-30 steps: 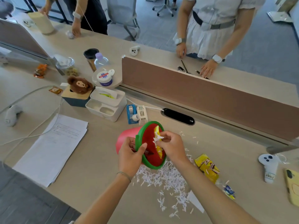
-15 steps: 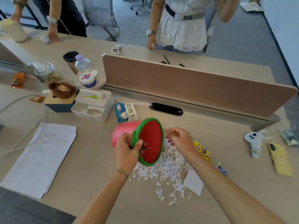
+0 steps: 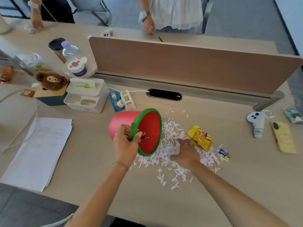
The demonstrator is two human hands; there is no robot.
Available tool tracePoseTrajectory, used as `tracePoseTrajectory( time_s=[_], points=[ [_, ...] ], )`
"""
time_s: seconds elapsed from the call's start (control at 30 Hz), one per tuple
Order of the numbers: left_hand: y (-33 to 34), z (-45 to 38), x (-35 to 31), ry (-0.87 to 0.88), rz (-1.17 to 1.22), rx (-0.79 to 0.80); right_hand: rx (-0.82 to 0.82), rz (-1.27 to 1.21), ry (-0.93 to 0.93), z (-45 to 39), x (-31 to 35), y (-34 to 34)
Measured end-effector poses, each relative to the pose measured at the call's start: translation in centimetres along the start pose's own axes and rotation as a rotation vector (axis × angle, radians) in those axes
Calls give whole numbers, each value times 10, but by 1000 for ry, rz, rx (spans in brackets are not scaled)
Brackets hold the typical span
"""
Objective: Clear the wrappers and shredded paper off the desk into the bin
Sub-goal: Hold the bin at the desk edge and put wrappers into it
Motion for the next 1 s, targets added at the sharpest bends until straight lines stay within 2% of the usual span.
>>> tracePoseTrajectory(
  time_s=[0.37, 0.5, 0.63, 0.77, 0.9, 1.0],
  points=[
    [1, -2, 0, -37, 25, -5, -176, 76, -49, -13, 17, 12],
    [-2, -1, -2, -35, 35, -2, -173, -95, -62, -15, 8, 7],
    [2, -5, 2, -46, 40, 6, -203, -345, 13, -13, 3, -9],
    [9, 0, 5, -54, 42, 4, -300, -459, -137, 3, 30, -39],
    [7, 7, 4, -63, 49, -2, -301, -526, -260, 18, 77, -59],
    [2, 9, 5, -78, 72, 0, -269, -565, -287, 16, 110, -63]
  ],
)
Point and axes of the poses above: each hand's wrist, its own z-axis away from the middle knuckle, its own y-axis out of the palm, x = y × z, the point moved 7 cm from there along -z, towards the middle knuckle, and after that the axes turned 5 degrees about -x, right-handed, at the moved point
